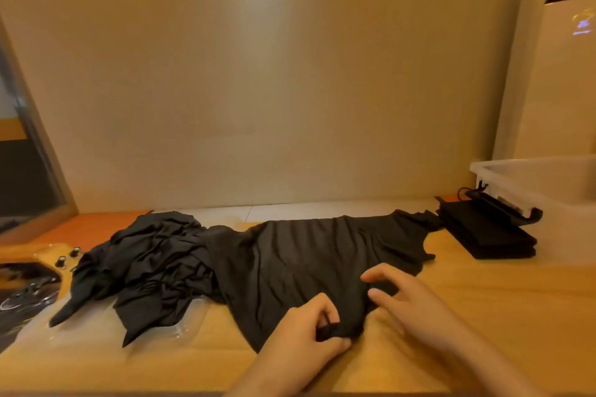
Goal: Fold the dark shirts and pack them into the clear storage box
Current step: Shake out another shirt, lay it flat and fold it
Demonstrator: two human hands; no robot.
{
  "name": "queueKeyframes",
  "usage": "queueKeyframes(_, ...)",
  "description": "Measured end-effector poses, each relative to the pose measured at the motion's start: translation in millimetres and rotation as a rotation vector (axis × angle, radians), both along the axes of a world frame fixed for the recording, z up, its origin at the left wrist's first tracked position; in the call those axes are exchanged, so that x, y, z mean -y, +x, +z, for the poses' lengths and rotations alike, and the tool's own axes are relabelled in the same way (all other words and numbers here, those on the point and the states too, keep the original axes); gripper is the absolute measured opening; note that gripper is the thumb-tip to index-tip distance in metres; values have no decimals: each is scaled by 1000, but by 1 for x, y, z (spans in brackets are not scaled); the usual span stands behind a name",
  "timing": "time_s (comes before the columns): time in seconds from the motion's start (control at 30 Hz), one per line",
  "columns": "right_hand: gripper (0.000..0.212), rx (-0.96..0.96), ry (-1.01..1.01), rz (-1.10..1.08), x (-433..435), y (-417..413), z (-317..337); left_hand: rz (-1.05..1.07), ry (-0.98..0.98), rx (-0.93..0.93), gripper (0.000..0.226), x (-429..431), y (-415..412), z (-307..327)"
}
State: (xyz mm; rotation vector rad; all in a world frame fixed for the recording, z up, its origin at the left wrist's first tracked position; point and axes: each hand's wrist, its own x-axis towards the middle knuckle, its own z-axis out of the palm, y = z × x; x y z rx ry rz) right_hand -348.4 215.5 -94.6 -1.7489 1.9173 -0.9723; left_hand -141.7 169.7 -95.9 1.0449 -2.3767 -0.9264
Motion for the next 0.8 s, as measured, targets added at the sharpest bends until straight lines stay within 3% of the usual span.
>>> queueKeyframes(0.17,38,91,155,228,-25,45,-2,-92,355,-151,21,-10,-3,-3)
queueKeyframes(0.27,59,31,206,237,-28,50,-7,6,107,-114,5,2,18,-3)
queueKeyframes(0.33,77,-111,202,218,-32,48,-15,105,-199,-9,11,16,38,-6)
queueKeyframes(0.4,96,-247,194,246,-38,45,-21,157,-379,129,34,31,56,-13)
queueKeyframes(0.53,92,-374,215,244,-48,28,-20,120,-332,457,69,37,68,-26)
queueKeyframes(0.63,99,-359,227,71,-50,1,-19,64,-319,497,76,11,56,-29)
queueKeyframes(0.73,126,-475,224,-70,-56,-11,-17,4,-408,488,88,-26,34,-27)
queueKeyframes(0.8,120,-548,184,-57,-63,-2,-15,-17,-437,459,86,-33,27,-25)
